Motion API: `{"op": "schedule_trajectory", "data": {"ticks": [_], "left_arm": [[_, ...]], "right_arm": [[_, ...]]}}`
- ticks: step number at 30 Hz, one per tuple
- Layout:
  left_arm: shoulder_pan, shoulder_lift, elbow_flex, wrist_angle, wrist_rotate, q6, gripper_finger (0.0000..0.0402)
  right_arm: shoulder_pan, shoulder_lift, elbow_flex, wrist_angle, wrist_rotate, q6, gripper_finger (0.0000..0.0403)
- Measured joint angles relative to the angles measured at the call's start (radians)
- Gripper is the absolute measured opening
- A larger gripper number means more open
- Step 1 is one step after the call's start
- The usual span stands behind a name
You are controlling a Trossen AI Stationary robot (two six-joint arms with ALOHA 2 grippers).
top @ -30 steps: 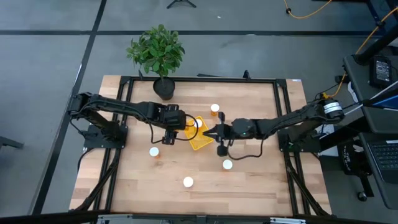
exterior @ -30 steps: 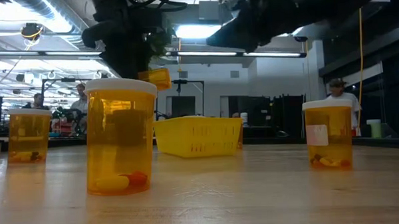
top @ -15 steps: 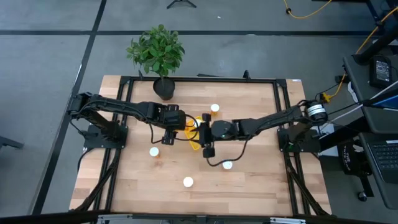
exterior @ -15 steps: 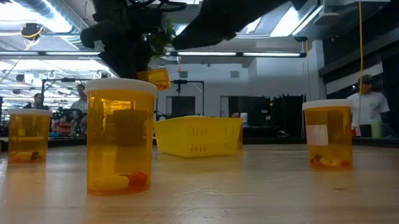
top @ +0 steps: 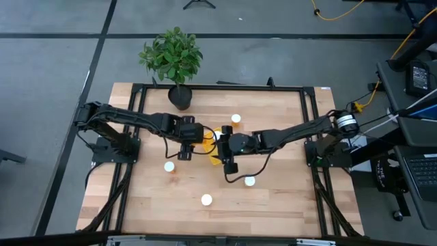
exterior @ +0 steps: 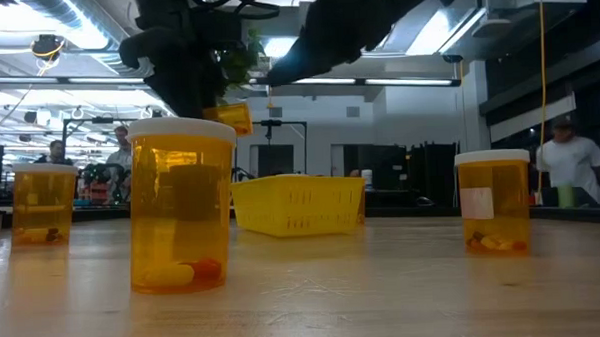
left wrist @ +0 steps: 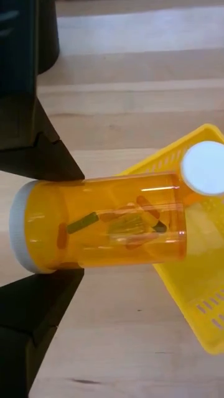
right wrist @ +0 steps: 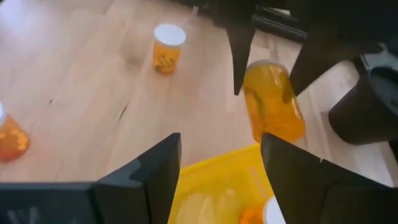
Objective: Pick and place pill bottles into a basket
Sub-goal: Put the pill bottle into the bin
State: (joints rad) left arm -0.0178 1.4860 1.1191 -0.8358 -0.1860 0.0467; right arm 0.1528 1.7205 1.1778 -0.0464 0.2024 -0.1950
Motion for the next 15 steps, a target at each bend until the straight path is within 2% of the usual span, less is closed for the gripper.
{"op": "schedule_trajectory", "data": {"ticks": [4, 8, 15], "left_arm": [[-0.021, 0.0, 0.0, 0.001, -0.026, 0.0, 0.0216], [-0.037, 0.0, 0.0, -0.002, -0.058, -0.007, 0.0216], [-0.043, 0.0, 0.001, 0.003, -0.062, -0.008, 0.0216]], "right_arm": [[0.0, -0.034, -0.03, 0.027, -0.002, 0.01, 0.0224], [0.0, -0.085, -0.124, 0.119, -0.002, 0.031, 0.0224], [0.0, -0.217, -0.329, 0.394, 0.0, 0.037, 0.0209]]}}
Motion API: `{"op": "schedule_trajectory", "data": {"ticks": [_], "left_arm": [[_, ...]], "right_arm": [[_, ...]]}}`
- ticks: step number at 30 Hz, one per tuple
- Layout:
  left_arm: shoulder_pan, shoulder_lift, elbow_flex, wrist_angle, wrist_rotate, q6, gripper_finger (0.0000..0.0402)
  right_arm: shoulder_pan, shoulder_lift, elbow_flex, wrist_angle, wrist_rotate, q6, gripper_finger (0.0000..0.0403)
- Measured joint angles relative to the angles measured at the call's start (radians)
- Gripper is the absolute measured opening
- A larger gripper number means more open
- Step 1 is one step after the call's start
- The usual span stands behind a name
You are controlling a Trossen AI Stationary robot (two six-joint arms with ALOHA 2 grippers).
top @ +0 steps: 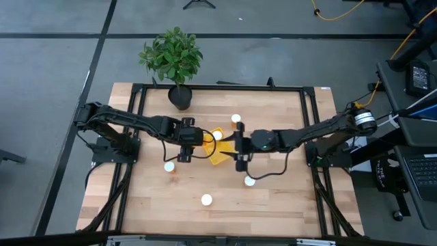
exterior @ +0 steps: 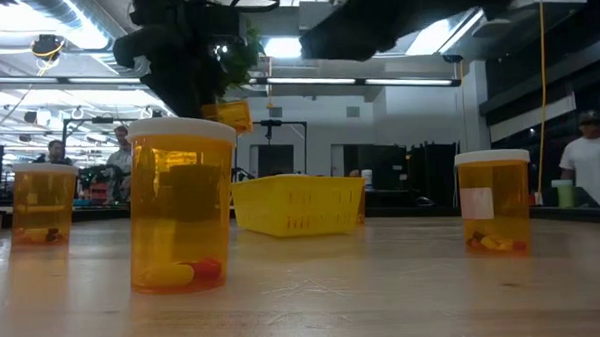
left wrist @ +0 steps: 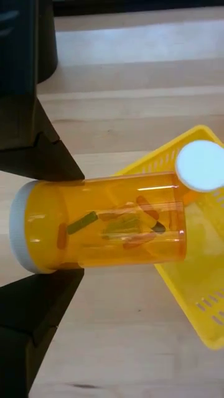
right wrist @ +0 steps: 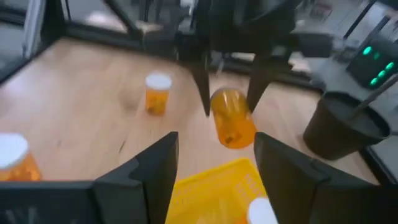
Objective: Pick and place pill bottles into a basket
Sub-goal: Put the pill bottle into the bin
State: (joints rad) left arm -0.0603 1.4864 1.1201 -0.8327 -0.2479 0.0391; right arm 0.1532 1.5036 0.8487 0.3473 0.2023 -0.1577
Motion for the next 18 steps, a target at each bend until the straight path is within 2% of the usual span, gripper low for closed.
{"op": "schedule_trajectory", "data": {"ticks": [4, 8, 13, 18], "left_arm": [[0.0, 0.02, 0.028, -0.005, -0.005, 0.0, 0.0216], [0.0, 0.092, 0.113, -0.054, -0.015, 0.031, 0.0216], [0.001, 0.214, 0.239, -0.211, -0.051, 0.06, 0.0216], [-0.012, 0.302, 0.329, -0.282, -0.084, 0.095, 0.0216]], "right_arm": [[0.0, -0.064, -0.114, 0.098, 0.0, 0.031, 0.0176], [0.0, -0.085, -0.217, 0.219, 0.001, 0.072, 0.013], [0.0, -0.115, -0.328, 0.334, 0.031, 0.078, 0.0074], [-0.001, -0.194, -0.454, 0.496, 0.065, 0.079, 0.0012]]}}
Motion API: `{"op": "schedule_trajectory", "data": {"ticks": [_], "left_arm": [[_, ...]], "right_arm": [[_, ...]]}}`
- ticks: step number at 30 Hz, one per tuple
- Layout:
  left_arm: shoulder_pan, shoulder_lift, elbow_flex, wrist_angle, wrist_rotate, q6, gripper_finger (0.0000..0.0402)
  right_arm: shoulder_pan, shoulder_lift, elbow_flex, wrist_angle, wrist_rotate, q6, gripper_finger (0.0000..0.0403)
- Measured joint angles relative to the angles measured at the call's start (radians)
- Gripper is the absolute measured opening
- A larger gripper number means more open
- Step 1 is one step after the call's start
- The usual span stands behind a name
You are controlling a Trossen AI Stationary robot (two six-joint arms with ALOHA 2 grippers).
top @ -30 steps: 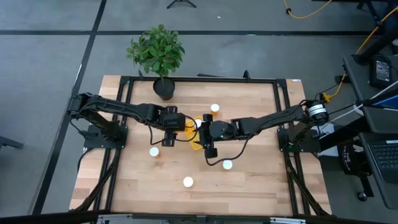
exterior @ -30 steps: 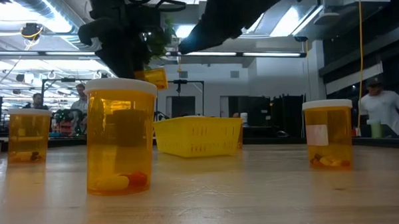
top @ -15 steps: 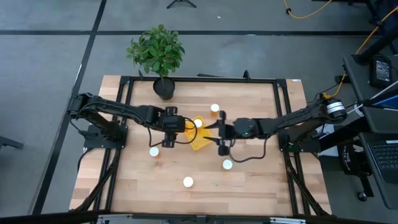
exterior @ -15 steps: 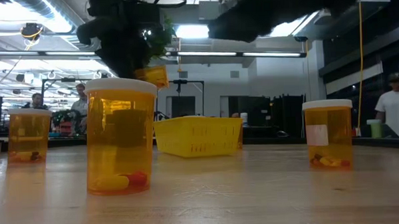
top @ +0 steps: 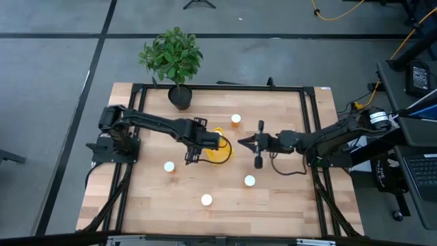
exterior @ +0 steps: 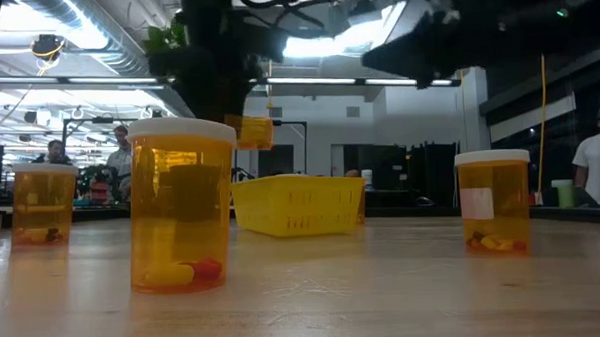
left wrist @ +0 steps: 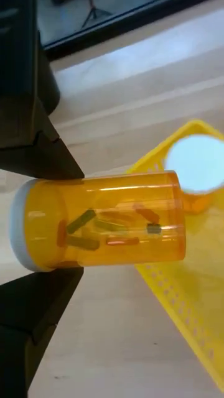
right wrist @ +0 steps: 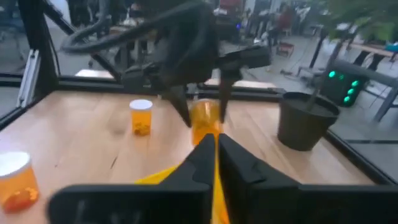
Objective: Pick and place pill bottles into a basket
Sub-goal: Put the pill bottle into the bin
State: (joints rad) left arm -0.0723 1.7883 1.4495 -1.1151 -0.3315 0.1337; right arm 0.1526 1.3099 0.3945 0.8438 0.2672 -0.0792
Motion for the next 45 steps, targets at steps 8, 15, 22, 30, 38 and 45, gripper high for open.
{"op": "schedule_trajectory", "data": {"ticks": [8, 15, 22, 30, 38, 45], "left_arm": [[-0.046, 0.093, 0.107, -0.022, -0.175, 0.074, 0.0216], [-0.08, 0.131, 0.135, -0.085, -0.367, 0.109, 0.0216], [-0.115, 0.136, 0.129, -0.109, -0.467, 0.145, 0.0216], [-0.176, 0.136, 0.129, -0.117, -0.608, 0.263, 0.0216], [-0.223, 0.136, 0.129, -0.116, -0.75, 0.392, 0.0216], [-0.244, 0.136, 0.128, -0.108, -0.806, 0.527, 0.0216]], "right_arm": [[0.0, -0.062, -0.199, 0.241, 0.005, 0.05, 0.0006], [0.0, -0.063, -0.236, 0.276, 0.005, 0.103, 0.0012], [0.001, -0.063, -0.236, 0.275, 0.003, 0.103, 0.0006], [0.001, -0.063, -0.235, 0.275, 0.002, 0.121, 0.0015], [0.001, -0.063, -0.235, 0.275, 0.002, 0.127, 0.0023], [0.001, -0.062, -0.233, 0.273, 0.002, 0.129, 0.0018]]}}
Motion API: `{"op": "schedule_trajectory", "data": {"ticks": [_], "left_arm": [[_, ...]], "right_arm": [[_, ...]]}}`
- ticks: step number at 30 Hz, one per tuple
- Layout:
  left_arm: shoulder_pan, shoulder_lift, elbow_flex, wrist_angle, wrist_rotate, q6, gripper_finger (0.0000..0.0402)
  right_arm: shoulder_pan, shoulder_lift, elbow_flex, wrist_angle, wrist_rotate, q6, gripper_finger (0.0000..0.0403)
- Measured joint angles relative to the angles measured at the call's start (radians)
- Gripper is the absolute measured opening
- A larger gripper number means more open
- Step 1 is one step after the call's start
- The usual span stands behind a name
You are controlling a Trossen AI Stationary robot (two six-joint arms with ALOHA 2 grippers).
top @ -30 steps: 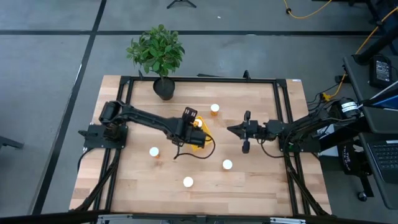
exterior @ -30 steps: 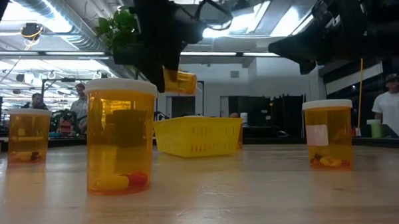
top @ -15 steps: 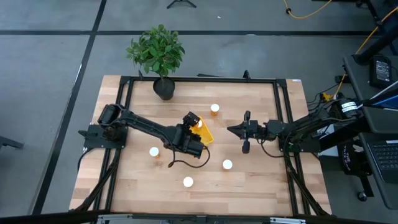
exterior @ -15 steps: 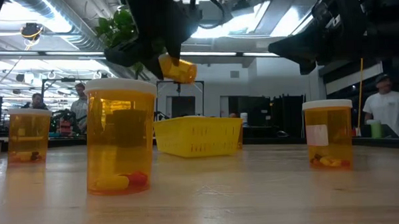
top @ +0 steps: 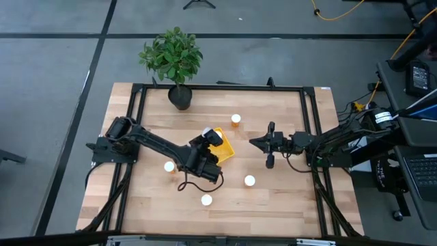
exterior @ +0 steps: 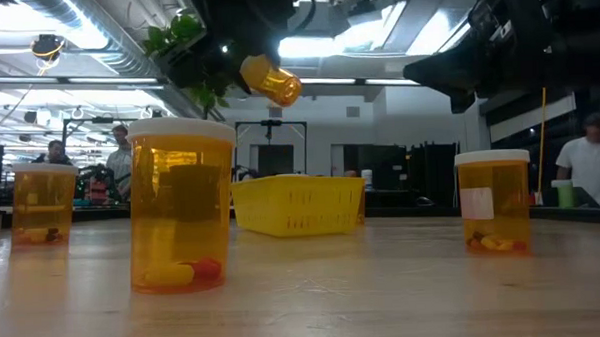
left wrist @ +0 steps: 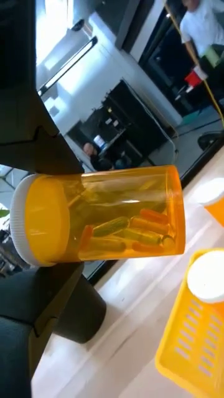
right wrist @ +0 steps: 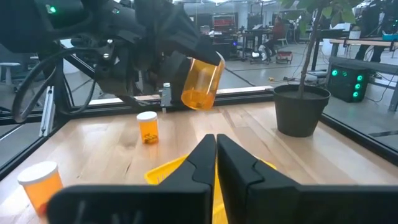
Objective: Pick and place pill bottles into a basket
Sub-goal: Put the pill bottle into the bin
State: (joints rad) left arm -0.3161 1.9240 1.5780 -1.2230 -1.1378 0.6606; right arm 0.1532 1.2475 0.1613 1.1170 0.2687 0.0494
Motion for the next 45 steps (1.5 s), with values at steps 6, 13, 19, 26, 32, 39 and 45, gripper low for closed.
{"op": "schedule_trajectory", "data": {"ticks": [6, 13, 19, 26, 32, 39, 45], "left_arm": [[-0.009, 0.0, 0.0, 0.003, -0.051, 0.035, 0.0216], [-0.016, 0.0, -0.001, 0.09, -0.067, 0.177, 0.0216], [-0.025, 0.0, -0.001, 0.195, -0.108, 0.337, 0.0216], [-0.037, 0.0, -0.001, 0.271, -0.106, 0.454, 0.0216], [-0.051, 0.0, -0.001, 0.283, -0.104, 0.53, 0.0216], [-0.051, 0.0, -0.001, 0.306, -0.104, 0.606, 0.0216], [-0.053, 0.0, -0.001, 0.429, -0.106, 0.705, 0.0216]], "right_arm": [[0.0, 0.0, 0.036, -0.001, -0.08, 0.009, 0.0017], [-0.006, 0.0, 0.117, -0.098, -0.115, 0.02, 0.0041], [-0.06, 0.001, 0.225, -0.29, -0.242, 0.133, 0.0091], [-0.183, 0.001, 0.342, -0.491, -0.389, 0.179, 0.0167], [-0.226, 0.001, 0.403, -0.581, -0.488, 0.175, 0.0235], [-0.233, 0.02, 0.429, -0.581, -0.604, 0.208, 0.0277], [-0.236, 0.078, 0.452, -0.583, -0.6, 0.161, 0.0282]]}}
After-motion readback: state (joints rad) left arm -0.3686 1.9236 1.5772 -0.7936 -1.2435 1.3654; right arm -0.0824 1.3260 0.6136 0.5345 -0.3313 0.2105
